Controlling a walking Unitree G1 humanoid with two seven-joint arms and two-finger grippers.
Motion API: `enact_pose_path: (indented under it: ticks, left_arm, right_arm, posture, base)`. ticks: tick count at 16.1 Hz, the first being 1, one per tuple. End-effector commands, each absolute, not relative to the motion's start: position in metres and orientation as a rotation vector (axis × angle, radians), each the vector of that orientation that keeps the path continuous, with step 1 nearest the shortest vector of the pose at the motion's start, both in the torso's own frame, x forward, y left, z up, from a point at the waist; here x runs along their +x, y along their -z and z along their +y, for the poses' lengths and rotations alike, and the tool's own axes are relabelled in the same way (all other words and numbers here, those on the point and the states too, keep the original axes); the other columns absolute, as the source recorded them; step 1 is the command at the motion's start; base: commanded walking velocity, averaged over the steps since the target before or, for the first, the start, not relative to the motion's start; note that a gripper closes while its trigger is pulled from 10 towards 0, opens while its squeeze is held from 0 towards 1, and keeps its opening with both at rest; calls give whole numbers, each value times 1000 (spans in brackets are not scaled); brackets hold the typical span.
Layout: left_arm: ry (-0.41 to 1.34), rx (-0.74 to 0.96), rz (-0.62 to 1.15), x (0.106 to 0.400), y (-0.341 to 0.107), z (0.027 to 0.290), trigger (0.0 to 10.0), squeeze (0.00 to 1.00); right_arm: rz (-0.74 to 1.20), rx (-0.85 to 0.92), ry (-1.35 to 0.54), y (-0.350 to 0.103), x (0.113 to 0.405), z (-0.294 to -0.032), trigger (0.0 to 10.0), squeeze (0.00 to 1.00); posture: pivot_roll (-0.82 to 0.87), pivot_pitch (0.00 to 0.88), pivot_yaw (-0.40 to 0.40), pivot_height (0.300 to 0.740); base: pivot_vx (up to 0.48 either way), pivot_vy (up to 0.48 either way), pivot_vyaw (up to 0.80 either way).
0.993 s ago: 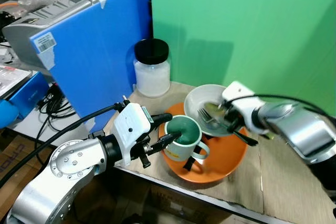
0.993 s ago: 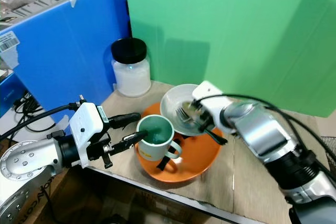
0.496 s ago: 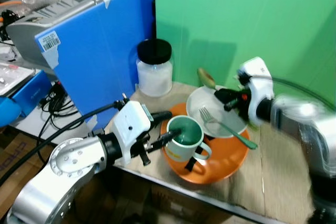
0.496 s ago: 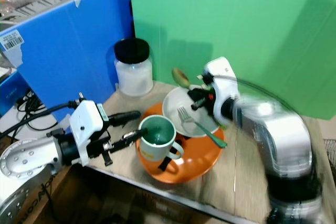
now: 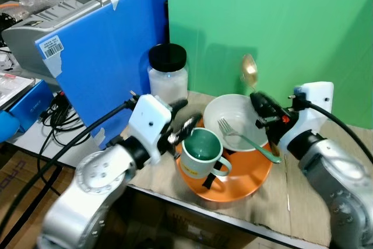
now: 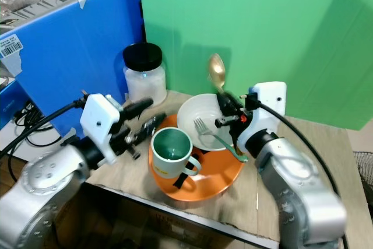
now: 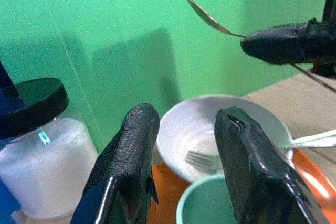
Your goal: Setting the table
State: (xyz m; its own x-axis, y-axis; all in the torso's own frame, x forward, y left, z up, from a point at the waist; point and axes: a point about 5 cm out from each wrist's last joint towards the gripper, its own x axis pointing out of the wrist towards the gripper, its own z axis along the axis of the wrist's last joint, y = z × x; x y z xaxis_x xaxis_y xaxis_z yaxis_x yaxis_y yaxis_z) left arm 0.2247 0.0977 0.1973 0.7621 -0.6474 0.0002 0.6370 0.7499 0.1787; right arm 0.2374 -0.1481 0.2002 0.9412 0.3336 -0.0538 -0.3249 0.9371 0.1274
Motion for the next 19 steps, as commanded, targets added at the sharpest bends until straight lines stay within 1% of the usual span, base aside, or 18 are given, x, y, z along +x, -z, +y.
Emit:
enact_pose_path:
  ticks: [1, 3, 4, 5, 6, 8, 9, 15, 19]
  left_arm:
    - [623, 195, -91, 230, -200, 102, 10000, 0]
    - [536, 198, -115, 234, -204, 109, 10000, 0]
    - [521, 203, -120, 235, -204, 111, 10000, 0]
    - [459, 188, -121, 238, -206, 117, 10000, 0]
    - [431, 197, -132, 240, -208, 120, 10000, 0]
    - [389, 213, -138, 242, -210, 121, 10000, 0]
    - [357, 195, -147, 242, -212, 123, 10000, 0]
    - [259, 174, -146, 248, -214, 133, 10000, 0]
    - [261, 167, -133, 246, -212, 131, 10000, 0]
  right_arm:
    - [17, 68, -256, -207, 234, -149, 10000, 0]
    - [-13, 44, -189, -209, 234, -153, 10000, 0]
    - [-19, 41, -177, -210, 234, -154, 10000, 0]
    - [-33, -25, -139, -212, 236, -158, 10000, 0]
    - [-34, -37, -125, -212, 237, -158, 10000, 0]
    - [-16, -35, -111, -208, 237, -156, 10000, 0]
    - [4, -32, -96, -204, 236, -155, 10000, 0]
    - [25, -43, -100, -200, 240, -150, 10000, 0]
    - [45, -51, -107, -197, 240, -149, 10000, 0]
  posture:
    - [96, 0, 14, 740]
    - [102, 0, 4, 740]
    - [102, 0, 4, 740]
    - [106, 0, -6, 740]
    - [106, 0, -6, 740]
    - [111, 0, -14, 740]
    - [115, 0, -19, 740]
    - [122, 0, -21, 740]
    - [120, 0, -21, 740]
  base:
    - [0, 0, -800]
    - [0, 0, -800]
    - [0, 0, -800]
    - [0, 0, -800]
    - [0, 0, -800]
    - [0, 0, -800]
    - [0, 0, -800]
    - [0, 0, -800]
    - [0, 0, -800]
